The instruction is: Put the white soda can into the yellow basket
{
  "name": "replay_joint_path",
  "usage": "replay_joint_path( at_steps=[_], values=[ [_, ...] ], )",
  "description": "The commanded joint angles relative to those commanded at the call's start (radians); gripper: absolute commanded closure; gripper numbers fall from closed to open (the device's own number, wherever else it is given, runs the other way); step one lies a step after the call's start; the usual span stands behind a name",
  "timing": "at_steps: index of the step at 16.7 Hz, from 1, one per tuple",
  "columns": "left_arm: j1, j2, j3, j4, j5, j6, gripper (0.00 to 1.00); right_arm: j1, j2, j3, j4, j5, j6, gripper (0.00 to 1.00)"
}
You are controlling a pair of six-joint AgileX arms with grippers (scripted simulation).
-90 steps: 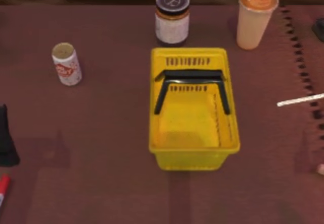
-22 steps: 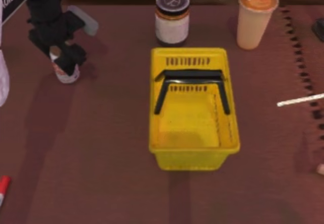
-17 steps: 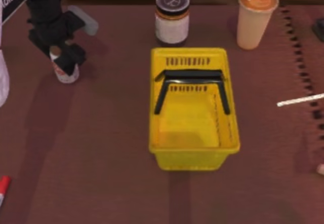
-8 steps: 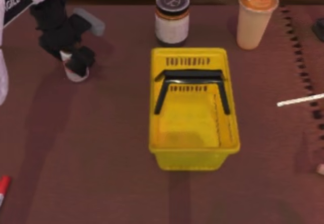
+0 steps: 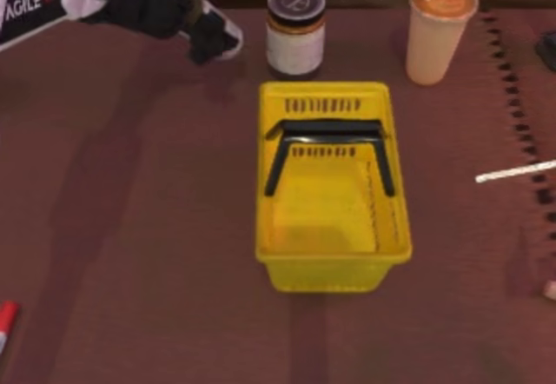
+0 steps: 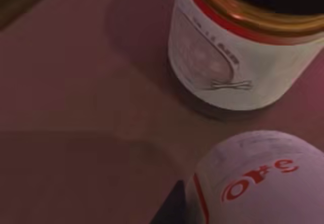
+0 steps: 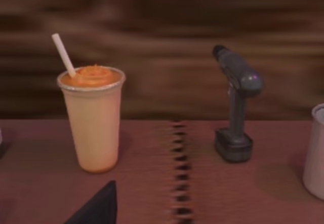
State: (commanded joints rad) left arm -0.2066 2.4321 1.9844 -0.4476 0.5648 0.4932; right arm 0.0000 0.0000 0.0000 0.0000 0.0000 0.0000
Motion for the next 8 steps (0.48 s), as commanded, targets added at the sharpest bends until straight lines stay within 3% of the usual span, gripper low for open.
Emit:
replay_joint_path(
  at_steps=[8],
  values=[
    [-0.070, -0.247, -0.339, 0.840, 0.481, -0.235, 1.00, 0.000, 0.000, 0.000, 0.000, 0.000, 0.000, 0.00]
  ],
)
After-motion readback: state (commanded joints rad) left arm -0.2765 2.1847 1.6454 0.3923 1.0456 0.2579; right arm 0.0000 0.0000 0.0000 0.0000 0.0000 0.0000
